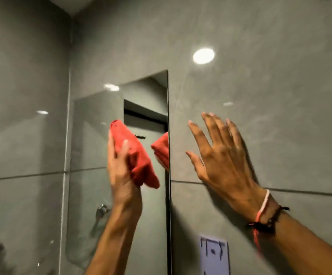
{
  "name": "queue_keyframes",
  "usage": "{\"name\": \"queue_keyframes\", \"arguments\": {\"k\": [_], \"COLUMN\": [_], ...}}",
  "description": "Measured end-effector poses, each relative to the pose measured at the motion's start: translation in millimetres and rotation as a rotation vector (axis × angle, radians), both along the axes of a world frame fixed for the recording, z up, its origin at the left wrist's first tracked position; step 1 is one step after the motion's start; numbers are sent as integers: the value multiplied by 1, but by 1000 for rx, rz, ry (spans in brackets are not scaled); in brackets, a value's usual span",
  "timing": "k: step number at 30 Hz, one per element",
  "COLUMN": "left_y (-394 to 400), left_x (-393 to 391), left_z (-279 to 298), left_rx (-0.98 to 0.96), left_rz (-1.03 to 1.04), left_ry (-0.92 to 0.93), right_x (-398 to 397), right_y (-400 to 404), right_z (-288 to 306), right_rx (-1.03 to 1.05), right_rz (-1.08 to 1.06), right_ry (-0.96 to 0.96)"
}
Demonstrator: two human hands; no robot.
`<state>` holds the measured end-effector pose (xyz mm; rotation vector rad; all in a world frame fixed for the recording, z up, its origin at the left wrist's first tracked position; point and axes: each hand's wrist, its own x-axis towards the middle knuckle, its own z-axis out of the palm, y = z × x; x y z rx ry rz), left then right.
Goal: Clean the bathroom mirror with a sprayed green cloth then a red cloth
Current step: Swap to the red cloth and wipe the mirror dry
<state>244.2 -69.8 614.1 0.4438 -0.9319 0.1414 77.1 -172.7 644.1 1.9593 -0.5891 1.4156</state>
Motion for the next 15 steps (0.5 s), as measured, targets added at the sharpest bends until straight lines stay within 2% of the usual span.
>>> {"name": "queue_keyframes", "arguments": {"k": [2,4,6,7,11,15], "left_y": [-22,-49,-73,-79,-79,-64], "left_x": [-4,-10,1,11,57,121], "left_z": [51,104,125,130,156,185], "left_rx": [20,181,314,332,280,318], "left_rz": [317,669,979,1059,1166,1175], "left_ry": [-91,-284,-424,-471,-621,-583], "right_x": [10,23,34,39,51,54], "right_y": [-9,-15,-16,-21,-31,-37], "right_z": [16,39,53,57,68,65], "right_rx": [-18,-48,-39,-81,-153,-165], "right_rz": [-63,-125,-196,-236,-284,-322], "right_ry": [12,36,60,38,-2,-34]}}
